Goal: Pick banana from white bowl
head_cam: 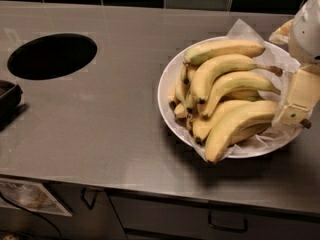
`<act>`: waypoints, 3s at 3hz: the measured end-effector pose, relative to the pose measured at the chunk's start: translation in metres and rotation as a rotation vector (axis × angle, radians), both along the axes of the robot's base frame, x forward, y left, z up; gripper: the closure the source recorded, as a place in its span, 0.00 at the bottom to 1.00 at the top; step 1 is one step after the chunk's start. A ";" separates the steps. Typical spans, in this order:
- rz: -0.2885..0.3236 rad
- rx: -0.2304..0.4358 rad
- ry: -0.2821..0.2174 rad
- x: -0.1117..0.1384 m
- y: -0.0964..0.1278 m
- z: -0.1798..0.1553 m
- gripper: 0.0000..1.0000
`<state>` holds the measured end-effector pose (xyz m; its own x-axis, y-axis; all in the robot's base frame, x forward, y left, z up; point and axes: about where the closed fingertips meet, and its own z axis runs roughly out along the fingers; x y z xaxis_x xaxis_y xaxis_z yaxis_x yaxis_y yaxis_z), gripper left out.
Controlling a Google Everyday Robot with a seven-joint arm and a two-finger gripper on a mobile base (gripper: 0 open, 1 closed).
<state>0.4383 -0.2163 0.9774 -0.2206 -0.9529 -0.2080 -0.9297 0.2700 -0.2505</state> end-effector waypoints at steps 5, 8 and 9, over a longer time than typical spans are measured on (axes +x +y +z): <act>0.021 0.035 -0.037 -0.041 0.018 -0.006 0.40; 0.041 0.037 -0.009 -0.042 0.024 -0.020 0.41; 0.030 0.025 0.001 -0.040 0.022 -0.030 0.40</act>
Offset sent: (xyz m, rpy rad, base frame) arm -0.0258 0.0000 -0.0067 0.0087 -0.0104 -0.0422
